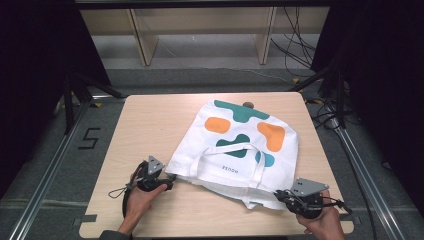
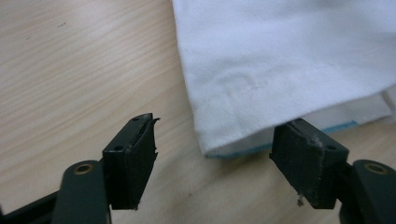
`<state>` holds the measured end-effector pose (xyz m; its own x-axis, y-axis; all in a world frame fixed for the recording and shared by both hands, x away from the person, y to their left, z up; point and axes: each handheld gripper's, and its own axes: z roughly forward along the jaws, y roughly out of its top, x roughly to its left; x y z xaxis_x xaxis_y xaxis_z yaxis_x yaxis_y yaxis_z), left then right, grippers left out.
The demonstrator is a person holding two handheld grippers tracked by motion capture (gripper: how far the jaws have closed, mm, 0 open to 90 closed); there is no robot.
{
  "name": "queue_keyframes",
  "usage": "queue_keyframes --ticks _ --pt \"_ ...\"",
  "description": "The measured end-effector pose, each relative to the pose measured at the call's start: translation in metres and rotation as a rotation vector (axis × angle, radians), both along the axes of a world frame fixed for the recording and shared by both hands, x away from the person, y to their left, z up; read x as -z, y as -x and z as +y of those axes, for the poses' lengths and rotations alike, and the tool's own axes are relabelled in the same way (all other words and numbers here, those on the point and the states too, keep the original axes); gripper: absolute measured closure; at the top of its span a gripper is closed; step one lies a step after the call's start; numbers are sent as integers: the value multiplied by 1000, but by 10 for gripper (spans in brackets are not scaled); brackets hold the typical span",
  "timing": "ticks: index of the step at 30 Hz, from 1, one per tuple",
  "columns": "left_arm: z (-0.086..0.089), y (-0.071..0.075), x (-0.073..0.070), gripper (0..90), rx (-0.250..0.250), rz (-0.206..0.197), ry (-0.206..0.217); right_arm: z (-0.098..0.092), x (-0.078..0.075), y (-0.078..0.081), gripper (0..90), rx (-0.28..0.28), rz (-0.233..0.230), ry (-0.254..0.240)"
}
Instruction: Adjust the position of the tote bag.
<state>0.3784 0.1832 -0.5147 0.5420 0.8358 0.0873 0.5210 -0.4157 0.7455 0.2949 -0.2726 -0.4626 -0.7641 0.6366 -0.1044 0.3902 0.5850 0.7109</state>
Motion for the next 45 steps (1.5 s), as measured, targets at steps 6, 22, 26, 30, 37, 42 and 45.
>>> queue_keyframes --ticks 6,22,26,30,37,42,45 --pt "-11 -8 1 755 33 -123 3 6 3 3 777 -15 8 60" --pt "-7 42 -17 836 150 -109 -41 11 13 1 857 -31 -57 269" --pt "-4 66 -17 835 146 -88 -27 12 11 -10 864 -27 -80 294" --pt "-5 91 -20 835 181 -75 -53 13 8 -23 865 -32 -93 289" --pt "-4 108 -24 809 184 -84 -13 3 -1 -21 861 -36 -90 201" --pt "-7 100 -24 680 156 -101 -26 5 10 -23 666 -17 -44 215" --pt "-8 95 -23 623 174 -116 -91 1 14 -20 544 10 -21 229"
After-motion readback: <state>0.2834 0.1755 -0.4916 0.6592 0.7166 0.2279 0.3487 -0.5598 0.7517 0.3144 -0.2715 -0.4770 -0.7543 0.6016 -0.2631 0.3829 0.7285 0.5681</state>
